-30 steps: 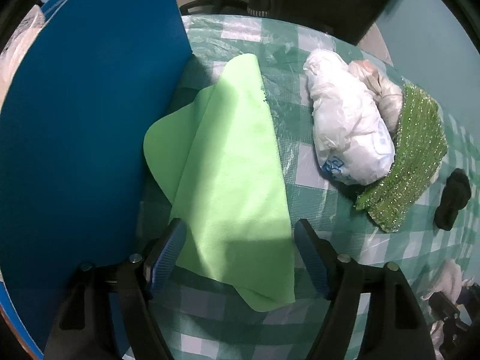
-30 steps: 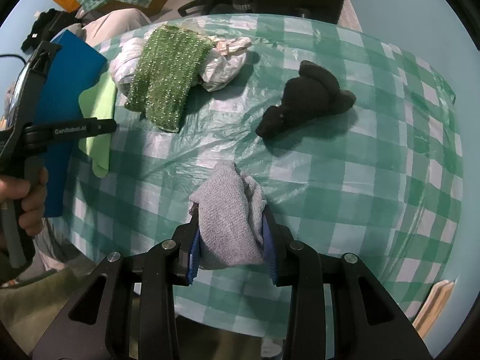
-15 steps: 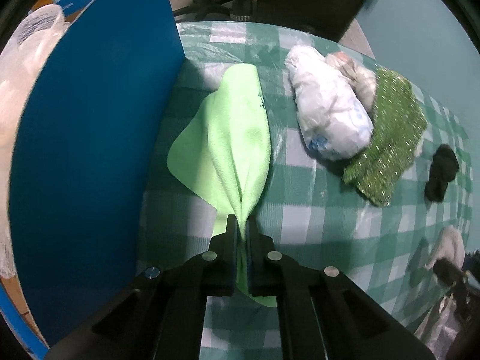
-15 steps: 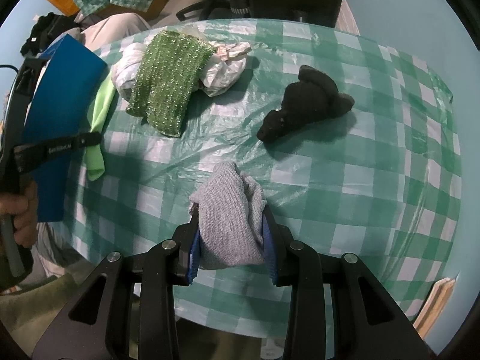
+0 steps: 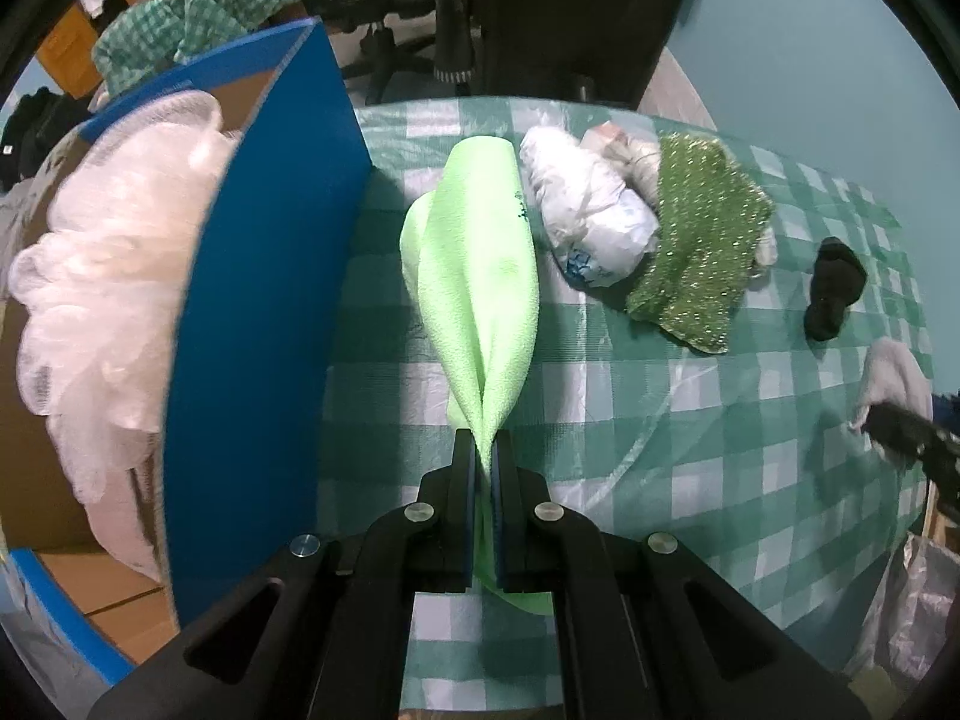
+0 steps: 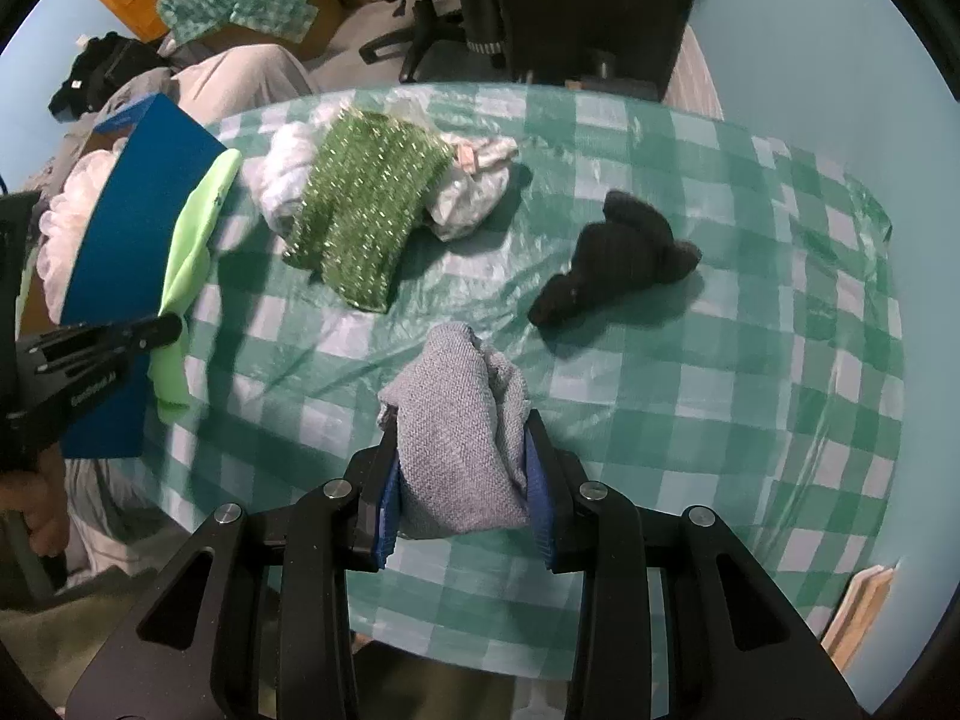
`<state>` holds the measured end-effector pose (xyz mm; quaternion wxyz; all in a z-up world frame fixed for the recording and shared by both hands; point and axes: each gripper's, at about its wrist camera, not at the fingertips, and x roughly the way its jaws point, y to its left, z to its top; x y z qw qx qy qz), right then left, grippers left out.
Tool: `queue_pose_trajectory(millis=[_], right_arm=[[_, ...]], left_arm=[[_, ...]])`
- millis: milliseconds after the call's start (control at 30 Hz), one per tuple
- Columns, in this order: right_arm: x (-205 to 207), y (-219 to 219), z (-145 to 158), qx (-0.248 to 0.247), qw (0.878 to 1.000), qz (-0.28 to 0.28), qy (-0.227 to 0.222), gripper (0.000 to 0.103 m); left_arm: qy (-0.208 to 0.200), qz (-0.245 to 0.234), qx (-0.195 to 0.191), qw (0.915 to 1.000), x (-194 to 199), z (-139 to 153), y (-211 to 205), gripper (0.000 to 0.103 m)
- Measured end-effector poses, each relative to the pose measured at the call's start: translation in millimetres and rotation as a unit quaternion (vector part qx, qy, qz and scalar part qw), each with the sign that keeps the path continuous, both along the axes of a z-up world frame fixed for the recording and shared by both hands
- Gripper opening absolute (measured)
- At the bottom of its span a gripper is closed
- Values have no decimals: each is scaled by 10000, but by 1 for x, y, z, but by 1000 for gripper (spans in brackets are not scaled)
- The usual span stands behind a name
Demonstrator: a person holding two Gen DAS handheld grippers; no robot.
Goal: Organize soft objects
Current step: 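Pinch the light green cloth with the left gripper and lift it, then carry the green cloth in the left gripper while the right carries the sock toward the box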
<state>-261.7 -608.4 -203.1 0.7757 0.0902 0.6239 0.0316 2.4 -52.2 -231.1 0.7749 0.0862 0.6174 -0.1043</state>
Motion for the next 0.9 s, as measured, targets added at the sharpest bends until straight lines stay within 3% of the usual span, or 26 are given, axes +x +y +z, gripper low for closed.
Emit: queue_pose_trajectory(millis=[433, 900], right_arm=[[10, 18, 32, -36, 9995, 143, -278, 34], [27, 46, 70, 10, 9975, 433, -559, 34]], left_arm=[[-380, -3, -302, 9988, 4, 54, 7, 4], [-701, 93, -458, 9964, 10, 81, 8, 4]])
